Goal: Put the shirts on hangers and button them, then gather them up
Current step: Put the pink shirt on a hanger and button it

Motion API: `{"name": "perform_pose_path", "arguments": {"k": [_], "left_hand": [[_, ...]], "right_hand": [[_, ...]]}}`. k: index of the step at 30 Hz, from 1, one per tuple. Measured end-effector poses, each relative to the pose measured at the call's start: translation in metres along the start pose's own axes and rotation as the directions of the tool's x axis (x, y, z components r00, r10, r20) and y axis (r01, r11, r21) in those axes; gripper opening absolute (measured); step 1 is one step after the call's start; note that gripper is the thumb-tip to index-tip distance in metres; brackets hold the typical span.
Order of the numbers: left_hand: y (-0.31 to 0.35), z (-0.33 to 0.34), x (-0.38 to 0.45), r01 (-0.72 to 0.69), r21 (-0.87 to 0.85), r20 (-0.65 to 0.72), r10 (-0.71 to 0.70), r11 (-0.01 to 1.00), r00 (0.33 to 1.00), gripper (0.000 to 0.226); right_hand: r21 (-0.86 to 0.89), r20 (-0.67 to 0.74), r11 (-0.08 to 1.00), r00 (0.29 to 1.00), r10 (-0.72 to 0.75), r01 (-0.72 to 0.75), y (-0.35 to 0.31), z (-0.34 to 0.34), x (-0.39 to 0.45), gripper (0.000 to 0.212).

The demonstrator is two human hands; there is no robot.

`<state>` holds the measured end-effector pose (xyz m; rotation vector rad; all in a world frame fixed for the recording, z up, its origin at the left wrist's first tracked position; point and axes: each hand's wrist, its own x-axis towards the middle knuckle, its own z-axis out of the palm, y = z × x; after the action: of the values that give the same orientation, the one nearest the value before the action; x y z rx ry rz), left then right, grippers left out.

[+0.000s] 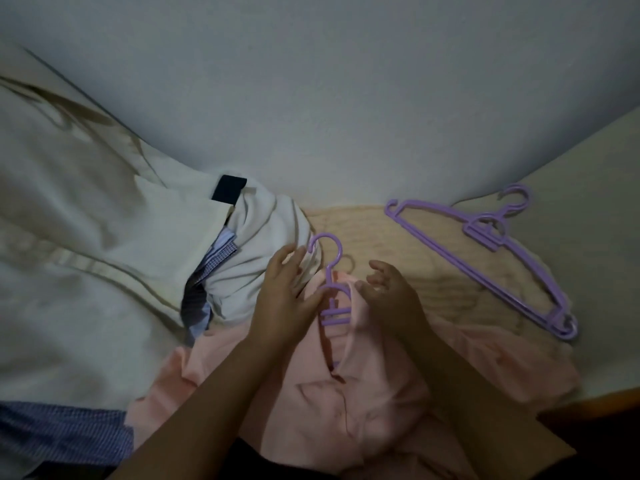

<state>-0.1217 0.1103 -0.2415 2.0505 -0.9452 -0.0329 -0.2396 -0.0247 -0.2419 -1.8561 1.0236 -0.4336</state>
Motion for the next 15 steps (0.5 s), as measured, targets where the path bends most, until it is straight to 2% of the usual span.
{"name": "perform_pose_path", "arguments": {"k": [2,3,6,8,12,15], "left_hand": [[0.007,-0.007,-0.006,0.094,0.001,-0.052,-0.094,0.996,0.994,0.045],[0.009,-0.01,-0.008,0.158,0.02,-0.03,-0.157,0.987,0.987,0.039],[0.011,-0.013,-0.013,0.306,0.134,0.131,-0.323,0.942,0.937,0.043],[0.015,-0.014,-0.015,0.292,0.104,0.164,-0.306,0.951,0.938,0.039],[0.028,-0.023,-0.02,0.19,-0.019,0.098,-0.187,0.982,0.977,0.041],[0.035,-0.026,-0.027,0.169,0.012,0.176,-0.168,0.986,0.97,0.033]], "right_hand": [[0.01,-0.007,1.0,1.0,0.021,-0.021,-0.004,-0.003,-0.004,0.045],[-0.005,0.004,1.0,1.0,0.016,-0.016,-0.006,-0.005,-0.007,0.045],[-0.076,0.068,0.995,0.996,-0.066,0.071,-0.014,-0.01,-0.019,0.043],[-0.077,0.089,0.99,0.99,-0.112,0.119,-0.018,-0.013,-0.027,0.042],[-0.054,0.035,0.984,0.985,-0.168,0.17,-0.02,-0.018,-0.036,0.042],[-0.01,0.067,0.977,0.975,-0.213,0.215,-0.015,-0.018,-0.041,0.033]]}}
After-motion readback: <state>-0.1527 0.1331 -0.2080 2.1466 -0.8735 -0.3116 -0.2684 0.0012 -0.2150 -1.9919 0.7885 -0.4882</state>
